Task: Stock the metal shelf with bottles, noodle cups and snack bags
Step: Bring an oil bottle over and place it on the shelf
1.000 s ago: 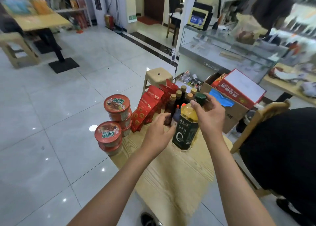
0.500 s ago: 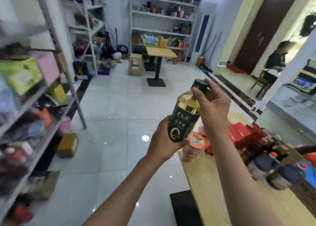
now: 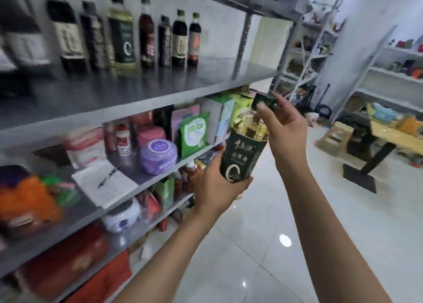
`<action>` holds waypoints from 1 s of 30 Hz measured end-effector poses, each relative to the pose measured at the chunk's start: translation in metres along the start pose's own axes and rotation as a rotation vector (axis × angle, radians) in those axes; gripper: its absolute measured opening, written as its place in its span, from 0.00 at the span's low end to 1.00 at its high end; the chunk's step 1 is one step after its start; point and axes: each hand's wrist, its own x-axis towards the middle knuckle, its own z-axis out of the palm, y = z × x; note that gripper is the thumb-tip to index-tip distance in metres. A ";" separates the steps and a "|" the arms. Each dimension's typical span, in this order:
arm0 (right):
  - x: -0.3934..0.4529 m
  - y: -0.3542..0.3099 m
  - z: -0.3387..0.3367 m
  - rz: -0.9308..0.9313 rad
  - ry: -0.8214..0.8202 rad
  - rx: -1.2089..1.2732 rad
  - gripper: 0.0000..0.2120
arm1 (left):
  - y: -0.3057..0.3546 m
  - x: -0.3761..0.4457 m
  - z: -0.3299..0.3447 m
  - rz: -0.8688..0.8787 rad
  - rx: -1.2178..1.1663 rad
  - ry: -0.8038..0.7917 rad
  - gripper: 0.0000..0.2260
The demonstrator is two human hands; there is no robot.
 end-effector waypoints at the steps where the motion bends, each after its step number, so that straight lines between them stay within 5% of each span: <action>1: 0.007 0.001 0.014 0.007 -0.018 0.029 0.11 | -0.002 0.007 -0.013 0.007 0.026 0.046 0.32; 9: 0.052 0.025 0.167 0.272 -0.283 0.179 0.14 | -0.025 0.058 -0.129 -0.072 0.144 0.441 0.34; 12: 0.069 0.033 0.214 0.384 -0.554 0.194 0.11 | -0.024 0.082 -0.155 -0.087 0.168 0.577 0.32; 18: 0.098 0.046 0.294 0.337 -0.841 0.168 0.10 | -0.011 0.125 -0.189 -0.077 0.239 0.849 0.29; 30: 0.134 0.085 0.395 0.390 -1.033 0.175 0.09 | -0.033 0.219 -0.232 -0.177 0.422 1.158 0.34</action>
